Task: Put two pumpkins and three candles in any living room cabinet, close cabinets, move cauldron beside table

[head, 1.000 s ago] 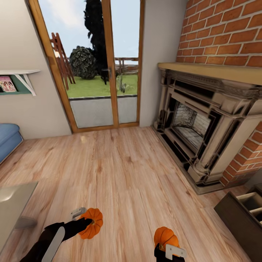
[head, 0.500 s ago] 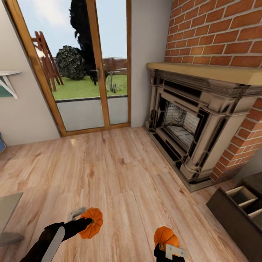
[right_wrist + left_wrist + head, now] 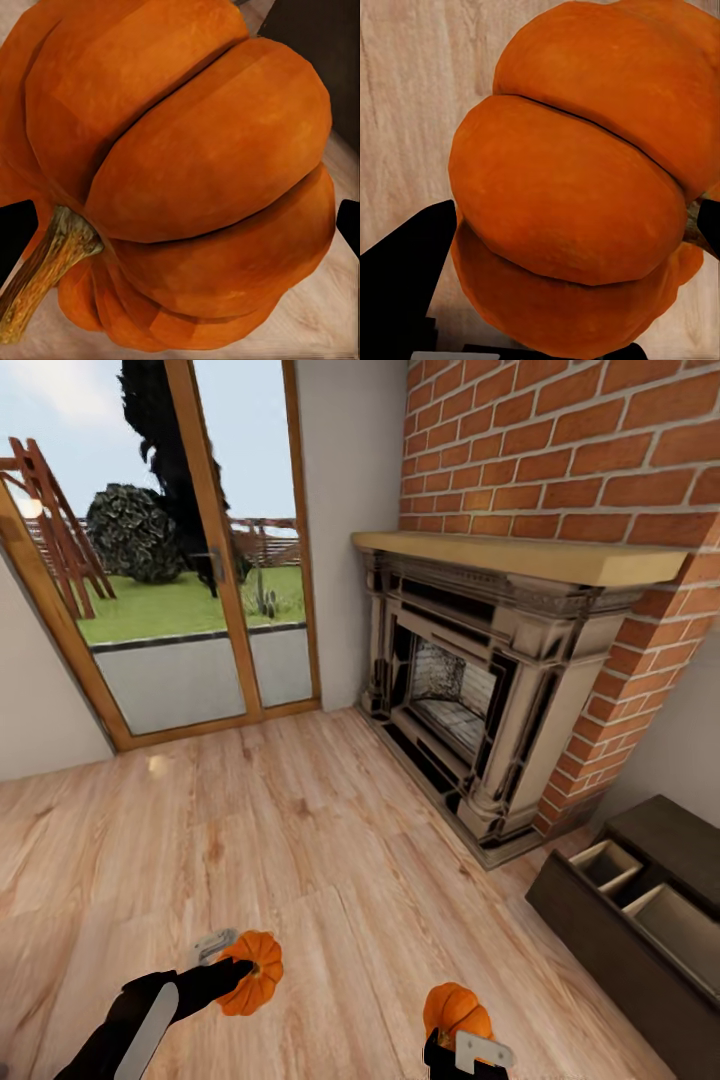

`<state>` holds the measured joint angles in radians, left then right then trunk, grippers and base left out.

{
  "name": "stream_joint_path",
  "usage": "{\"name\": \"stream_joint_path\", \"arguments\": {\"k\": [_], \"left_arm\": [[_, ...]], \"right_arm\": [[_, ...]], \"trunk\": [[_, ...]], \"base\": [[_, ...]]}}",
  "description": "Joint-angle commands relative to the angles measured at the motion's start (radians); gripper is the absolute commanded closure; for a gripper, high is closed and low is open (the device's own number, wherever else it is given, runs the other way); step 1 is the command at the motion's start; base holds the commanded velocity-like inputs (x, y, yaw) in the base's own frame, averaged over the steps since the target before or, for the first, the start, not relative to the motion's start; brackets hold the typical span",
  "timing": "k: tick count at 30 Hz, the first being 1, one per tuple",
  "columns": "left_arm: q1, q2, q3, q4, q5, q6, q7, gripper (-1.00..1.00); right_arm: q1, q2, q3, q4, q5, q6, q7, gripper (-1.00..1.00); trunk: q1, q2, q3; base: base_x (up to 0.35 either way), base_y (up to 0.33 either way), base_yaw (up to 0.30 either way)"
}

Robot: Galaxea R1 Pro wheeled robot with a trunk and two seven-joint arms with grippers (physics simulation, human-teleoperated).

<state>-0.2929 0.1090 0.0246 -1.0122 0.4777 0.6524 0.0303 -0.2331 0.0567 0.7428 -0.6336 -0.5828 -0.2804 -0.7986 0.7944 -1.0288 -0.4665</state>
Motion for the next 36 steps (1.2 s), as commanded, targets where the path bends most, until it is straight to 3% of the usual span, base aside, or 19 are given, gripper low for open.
{"name": "stream_joint_path", "arguments": {"k": [1,11,16,23,36], "left_arm": [[0.0,0.0,0.0,0.0,0.003,0.0,-0.001,1.0],[0.0,0.001,0.001,-0.008,0.004,0.003,0.0,1.0],[0.0,0.001,0.001,-0.009,0.004,0.005,0.0,1.0],[0.0,0.002,0.002,-0.009,0.004,0.003,0.001,1.0],[0.0,0.001,0.001,-0.009,0.004,0.004,-0.004,1.0]], "right_arm": [[0.0,0.0,-0.002,0.0,0.0,0.0,0.001,1.0],[0.0,-0.001,-0.009,0.0,-0.012,0.0,-0.001,1.0],[0.0,-0.005,-0.012,0.001,-0.015,-0.006,-0.002,1.0],[0.0,-0.012,-0.103,0.001,-0.016,-0.007,-0.001,1.0],[0.0,-0.004,-0.114,0.002,-0.016,-0.007,-0.002,1.0]], "trunk": [[0.0,0.0,0.0],[0.0,0.0,0.0],[-0.019,0.035,0.016],[-0.019,0.035,0.016],[-0.019,0.035,0.016]], "base": [[0.0,0.0,-0.279],[0.0,0.0,-0.279],[0.0,0.0,-0.279],[0.0,0.0,-0.279],[0.0,0.0,-0.218]]}}
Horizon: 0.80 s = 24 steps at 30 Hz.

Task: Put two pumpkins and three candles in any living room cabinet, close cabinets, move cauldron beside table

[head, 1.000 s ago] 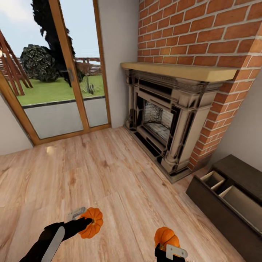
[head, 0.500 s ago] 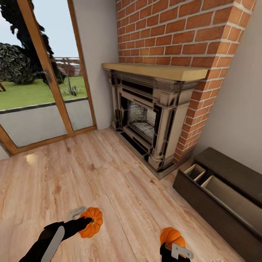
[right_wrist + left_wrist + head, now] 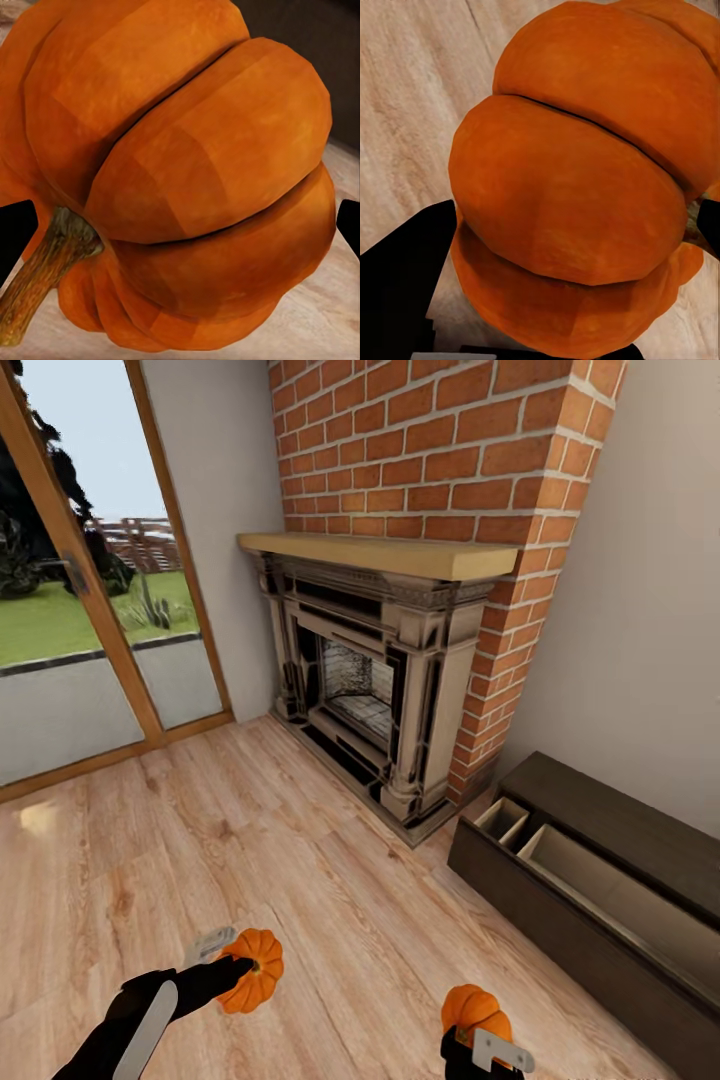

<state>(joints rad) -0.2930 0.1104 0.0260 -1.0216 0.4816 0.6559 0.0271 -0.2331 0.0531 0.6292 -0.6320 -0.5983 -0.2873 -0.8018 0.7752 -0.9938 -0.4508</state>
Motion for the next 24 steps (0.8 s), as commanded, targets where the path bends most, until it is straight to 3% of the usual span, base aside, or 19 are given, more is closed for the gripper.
{"name": "stream_joint_path", "arguments": {"k": [1,7,13,24], "left_arm": [[0.0,0.0,0.0,0.0,0.0,0.0,0.0,1.0],[0.0,0.0,0.0,0.0,0.0,-0.001,0.0,1.0],[0.0,0.0,0.0,0.0,0.0,0.0,0.0,1.0],[0.0,0.0,0.0,0.0,0.0,0.001,-0.001,1.0]], "right_arm": [[0.0,0.001,0.0,0.0,0.001,-0.001,0.001,1.0],[0.0,0.0,0.0,0.0,0.0,-0.001,0.001,1.0],[0.0,-0.003,-0.001,0.0,0.0,-0.001,0.002,1.0],[0.0,-0.008,-0.002,-0.001,0.0,-0.001,0.001,1.0]], "trunk": [[0.0,0.0,0.0],[0.0,0.0,0.001],[0.0,0.0,0.006],[-0.042,0.077,0.052]], "base": [[0.0,0.0,-0.007],[0.0,0.0,-0.024],[0.0,0.0,-0.191],[0.0,0.0,-0.228]]}}
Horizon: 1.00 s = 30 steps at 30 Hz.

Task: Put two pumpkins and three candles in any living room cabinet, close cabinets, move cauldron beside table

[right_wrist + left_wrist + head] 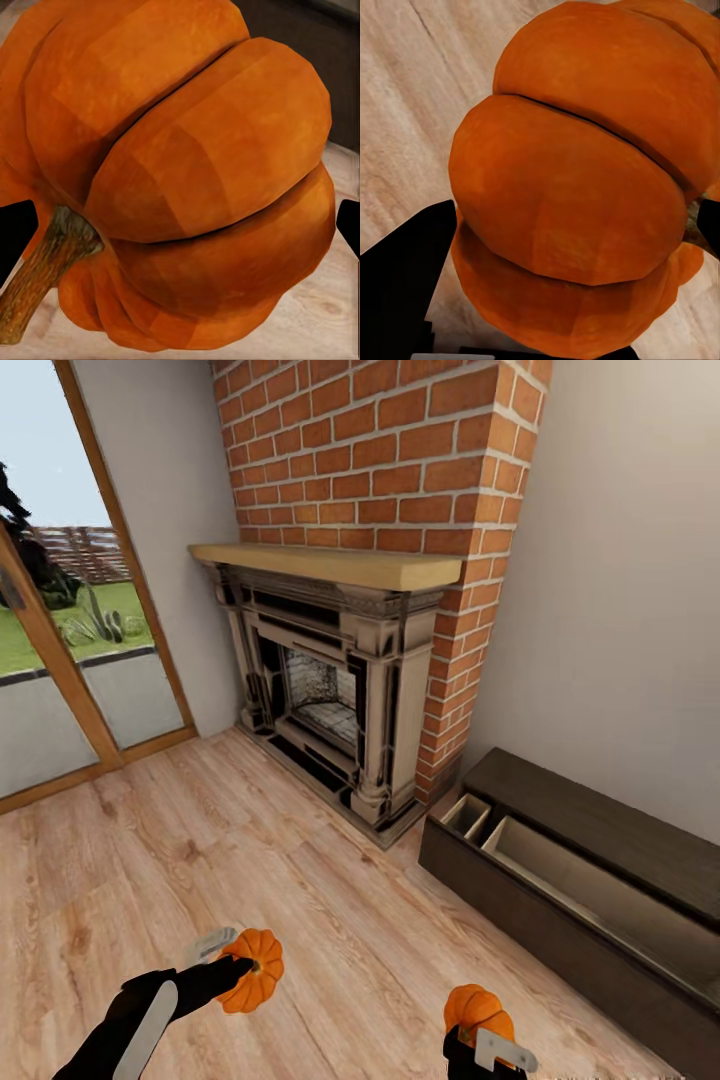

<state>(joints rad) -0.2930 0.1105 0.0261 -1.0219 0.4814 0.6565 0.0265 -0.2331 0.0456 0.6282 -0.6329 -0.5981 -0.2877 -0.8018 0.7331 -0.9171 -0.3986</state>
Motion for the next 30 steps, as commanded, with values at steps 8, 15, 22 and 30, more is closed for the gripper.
{"name": "stream_joint_path", "arguments": {"k": [8,15,22,30], "left_arm": [[0.0,0.0,0.0,0.0,0.0,0.001,0.0,1.0],[0.0,0.0,0.0,0.0,0.0,0.002,0.0,1.0],[0.0,0.0,0.0,0.0,0.0,0.002,0.0,1.0],[0.0,0.0,0.0,0.0,0.0,0.002,0.0,1.0]], "right_arm": [[0.0,-0.002,-0.062,-0.002,-0.004,0.001,0.006,1.0],[0.0,-0.004,-0.113,-0.002,-0.004,0.001,0.034,1.0],[0.0,0.0,-0.115,-0.001,-0.002,0.001,0.036,1.0],[0.0,-0.001,-0.118,-0.001,-0.004,0.002,0.036,1.0]], "trunk": [[-0.031,0.056,0.034],[-0.058,0.105,0.061],[-0.084,0.154,0.085],[-0.115,0.21,0.111]], "base": [[0.0,0.0,-0.23],[0.0,0.0,-0.256],[0.0,0.0,-0.15],[0.0,0.0,-0.046]]}}
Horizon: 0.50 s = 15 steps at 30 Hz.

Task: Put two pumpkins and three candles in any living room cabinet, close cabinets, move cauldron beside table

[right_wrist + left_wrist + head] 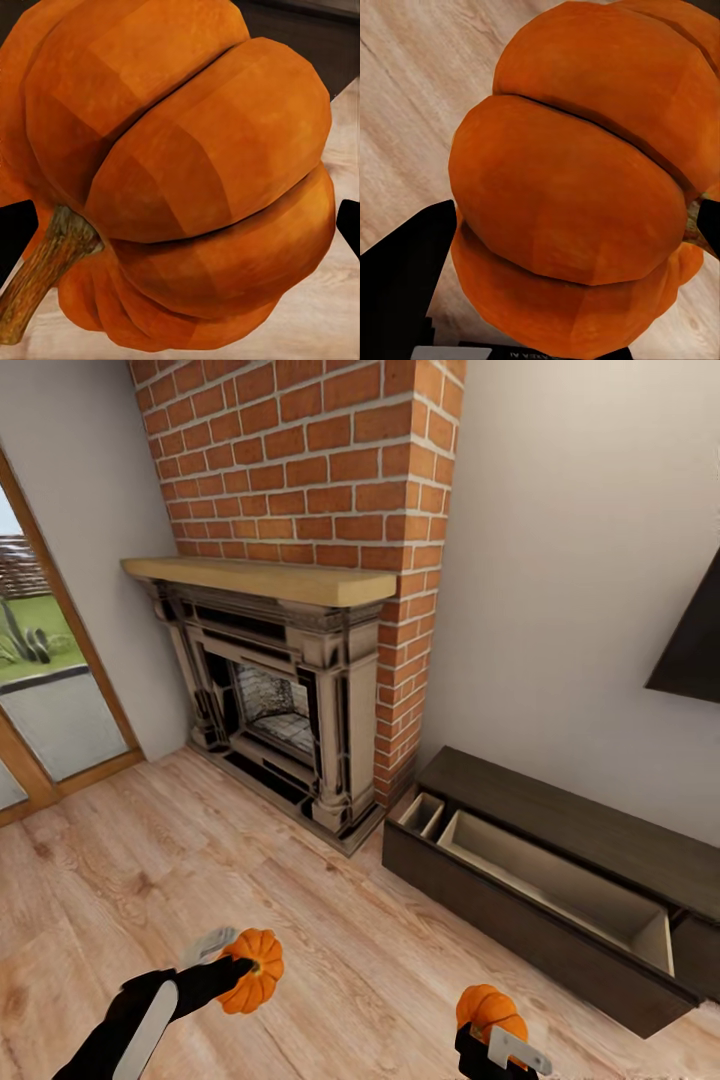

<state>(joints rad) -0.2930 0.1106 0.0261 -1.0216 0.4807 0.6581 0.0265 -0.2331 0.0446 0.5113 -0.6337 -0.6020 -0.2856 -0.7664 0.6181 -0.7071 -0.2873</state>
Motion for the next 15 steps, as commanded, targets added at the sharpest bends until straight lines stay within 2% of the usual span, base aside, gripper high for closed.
{"name": "stream_joint_path", "arguments": {"k": [1,11,15], "left_arm": [[0.0,0.0,0.0,0.0,0.001,0.0,0.0,1.0],[0.0,0.001,0.0,0.0,0.001,-0.003,-0.003,1.0],[0.0,0.003,0.0,0.0,0.001,-0.002,-0.003,1.0]], "right_arm": [[0.0,0.0,-0.001,0.0,-0.001,0.0,0.001,1.0],[0.0,-0.001,-0.001,0.0,-0.001,-0.001,0.002,1.0],[0.0,-0.001,-0.002,0.0,-0.001,-0.001,0.001,1.0]], "trunk": [[-0.004,0.007,0.004],[-0.004,0.007,0.01],[-0.004,0.007,0.013]], "base": [[0.0,0.0,-0.19],[0.002,0.0,-0.245],[0.175,0.0,-0.257]]}}
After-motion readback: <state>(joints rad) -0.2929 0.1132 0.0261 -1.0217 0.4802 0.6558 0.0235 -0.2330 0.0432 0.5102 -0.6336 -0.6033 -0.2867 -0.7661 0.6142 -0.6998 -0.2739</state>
